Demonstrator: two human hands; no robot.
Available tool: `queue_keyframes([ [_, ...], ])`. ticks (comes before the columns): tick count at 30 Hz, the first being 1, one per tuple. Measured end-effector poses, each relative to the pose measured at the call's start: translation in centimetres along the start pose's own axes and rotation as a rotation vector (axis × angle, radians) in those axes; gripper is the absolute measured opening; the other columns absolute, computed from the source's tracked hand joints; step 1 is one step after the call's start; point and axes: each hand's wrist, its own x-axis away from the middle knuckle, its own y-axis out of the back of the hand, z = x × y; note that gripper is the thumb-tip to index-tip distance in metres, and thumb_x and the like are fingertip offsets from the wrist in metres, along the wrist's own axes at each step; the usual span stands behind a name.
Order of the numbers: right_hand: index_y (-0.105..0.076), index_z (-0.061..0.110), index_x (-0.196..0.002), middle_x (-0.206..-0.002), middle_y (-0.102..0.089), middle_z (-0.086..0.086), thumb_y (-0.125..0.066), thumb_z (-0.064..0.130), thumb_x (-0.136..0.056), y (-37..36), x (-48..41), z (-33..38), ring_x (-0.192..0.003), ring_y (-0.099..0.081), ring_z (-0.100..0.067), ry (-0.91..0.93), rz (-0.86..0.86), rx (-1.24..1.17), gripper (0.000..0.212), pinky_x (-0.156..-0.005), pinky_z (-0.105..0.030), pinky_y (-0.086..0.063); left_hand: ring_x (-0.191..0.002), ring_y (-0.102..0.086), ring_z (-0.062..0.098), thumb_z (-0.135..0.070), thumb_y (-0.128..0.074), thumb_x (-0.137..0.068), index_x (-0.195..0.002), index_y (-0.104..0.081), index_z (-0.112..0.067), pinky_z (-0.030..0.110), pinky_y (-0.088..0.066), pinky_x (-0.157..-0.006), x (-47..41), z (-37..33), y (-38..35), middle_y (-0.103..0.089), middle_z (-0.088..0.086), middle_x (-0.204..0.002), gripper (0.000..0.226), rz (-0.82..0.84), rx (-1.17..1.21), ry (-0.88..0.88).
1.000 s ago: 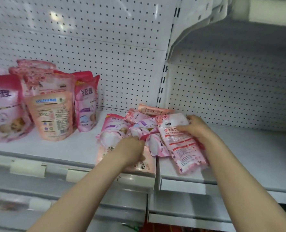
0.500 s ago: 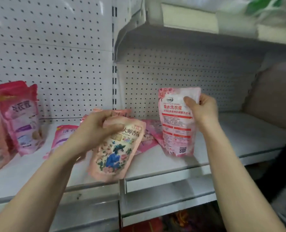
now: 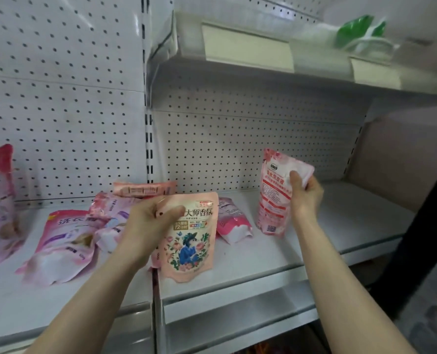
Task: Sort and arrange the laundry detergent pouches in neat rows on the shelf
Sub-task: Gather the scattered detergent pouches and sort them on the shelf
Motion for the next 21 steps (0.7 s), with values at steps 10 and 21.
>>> queue_keyframes([
  [10, -0.055, 0.019, -0.126, -0.121, -0.06, 0.004, -0.062, 0.03, -0.094, 0.6, 7.5, 0.6, -0.108, -0.059, -0.012, 0.51, 0.281, 0.325, 0.035, -0.087, -0.031, -0.053, -0.07, -0.074, 0.021, -0.011, -0.066, -0.088, -0.096, -0.067, -0.01, 0.031, -0.057, -0.055, -1.2, 0.0, -3.8, -0.076, 0.006, -0.077, 0.008, 0.096, 0.044, -0.021],
  [21, -0.072, 0.027, -0.084, -0.081, -0.074, 0.011, -0.07, 0.02, -0.089, 4.0, 6.2, -0.9, -0.078, -0.073, -0.012, 0.175, 0.125, 0.175, 0.009, -0.073, -0.041, -0.061, -0.109, -0.062, 0.016, -0.02, -0.061, -0.093, -0.128, -0.057, -0.013, 0.028, -0.047, -0.098, -5.2, 2.9, -6.3, -0.066, 0.004, -0.121, 0.037, 0.2, -0.46, -0.255],
])
